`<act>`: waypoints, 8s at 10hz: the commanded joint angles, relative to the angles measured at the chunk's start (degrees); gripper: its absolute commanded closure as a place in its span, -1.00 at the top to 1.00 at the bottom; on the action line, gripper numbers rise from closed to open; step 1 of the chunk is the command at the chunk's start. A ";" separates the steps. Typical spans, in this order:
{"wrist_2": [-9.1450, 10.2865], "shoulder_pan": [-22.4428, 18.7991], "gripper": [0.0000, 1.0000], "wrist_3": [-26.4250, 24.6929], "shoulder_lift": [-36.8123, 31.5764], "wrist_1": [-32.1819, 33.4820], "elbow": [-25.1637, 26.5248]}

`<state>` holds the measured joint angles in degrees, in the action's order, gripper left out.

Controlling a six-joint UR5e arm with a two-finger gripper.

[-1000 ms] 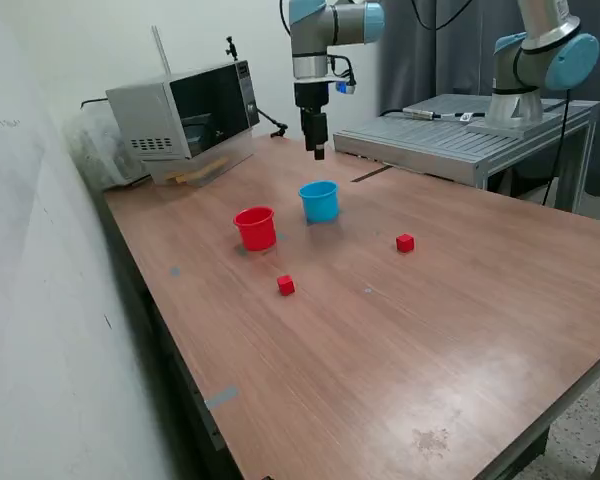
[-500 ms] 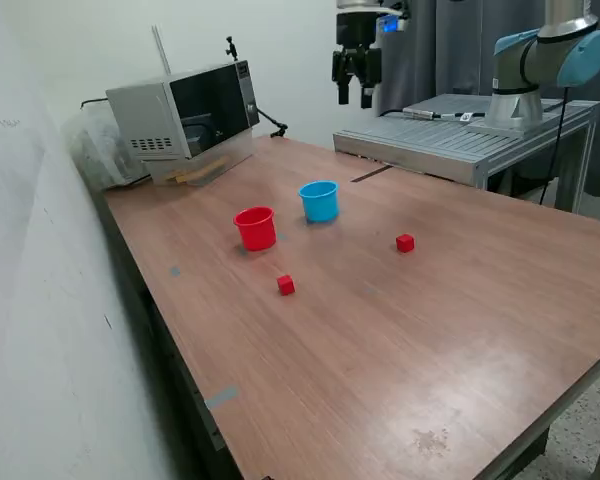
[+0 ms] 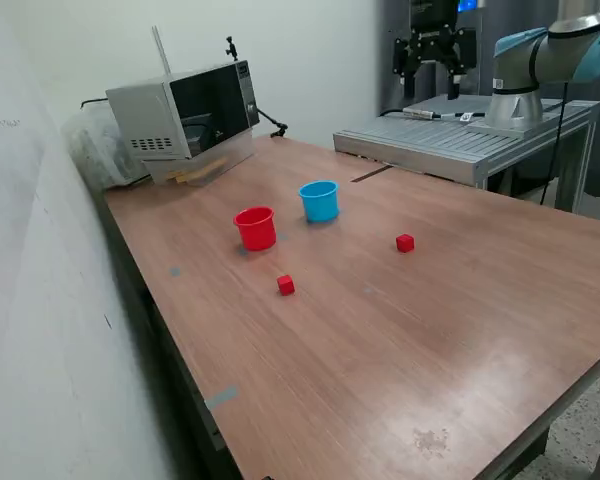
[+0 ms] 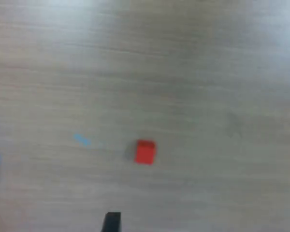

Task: Place red objects in the red bin, and blue objects in the blue bin.

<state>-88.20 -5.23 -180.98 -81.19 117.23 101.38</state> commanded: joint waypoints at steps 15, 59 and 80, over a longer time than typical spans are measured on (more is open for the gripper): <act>-0.40 2.24 1.00 -2.79 25.64 20.32 -0.22; -4.27 20.16 -1.00 -0.77 34.87 14.43 -29.22; -4.27 2.94 1.00 -4.90 27.74 3.52 -33.18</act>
<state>-92.62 -0.63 -183.08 -56.98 119.09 70.12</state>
